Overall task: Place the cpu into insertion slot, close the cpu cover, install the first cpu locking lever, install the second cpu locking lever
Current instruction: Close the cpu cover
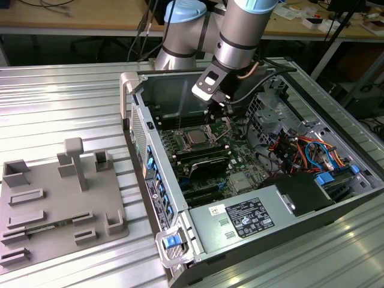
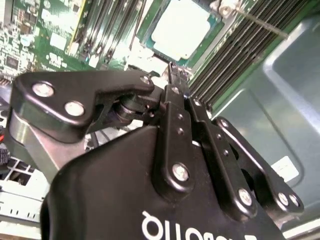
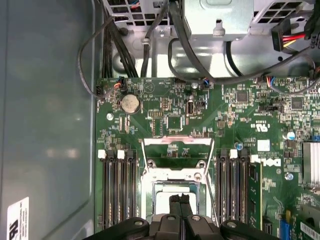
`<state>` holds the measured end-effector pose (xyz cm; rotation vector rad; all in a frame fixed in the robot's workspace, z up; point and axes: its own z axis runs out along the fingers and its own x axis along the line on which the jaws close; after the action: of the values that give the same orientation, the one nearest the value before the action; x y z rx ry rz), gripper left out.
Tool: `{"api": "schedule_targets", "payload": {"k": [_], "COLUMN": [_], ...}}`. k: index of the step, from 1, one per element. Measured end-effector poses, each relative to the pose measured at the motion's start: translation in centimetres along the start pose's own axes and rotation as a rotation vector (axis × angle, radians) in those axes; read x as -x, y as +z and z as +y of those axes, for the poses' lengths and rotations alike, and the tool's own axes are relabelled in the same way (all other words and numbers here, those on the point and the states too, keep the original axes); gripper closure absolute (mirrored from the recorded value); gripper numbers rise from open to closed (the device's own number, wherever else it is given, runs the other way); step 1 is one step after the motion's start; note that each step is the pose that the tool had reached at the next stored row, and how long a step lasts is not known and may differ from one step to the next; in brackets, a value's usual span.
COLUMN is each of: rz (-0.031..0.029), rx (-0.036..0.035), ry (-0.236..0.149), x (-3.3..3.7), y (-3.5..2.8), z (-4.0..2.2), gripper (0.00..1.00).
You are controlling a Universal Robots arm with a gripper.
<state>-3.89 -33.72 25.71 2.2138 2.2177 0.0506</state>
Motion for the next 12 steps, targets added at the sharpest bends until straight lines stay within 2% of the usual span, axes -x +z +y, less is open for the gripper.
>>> {"api": "schedule_targets", "payload": {"k": [9, 12], "rz": [0.0001, 0.0034], "rx": [0.0, 0.0001], "ry": [0.0, 0.0], "x": [-0.01, -0.01], "y": [0.0, -0.31], "z": [0.08, 0.09], "gripper": [0.89, 0.89]}}
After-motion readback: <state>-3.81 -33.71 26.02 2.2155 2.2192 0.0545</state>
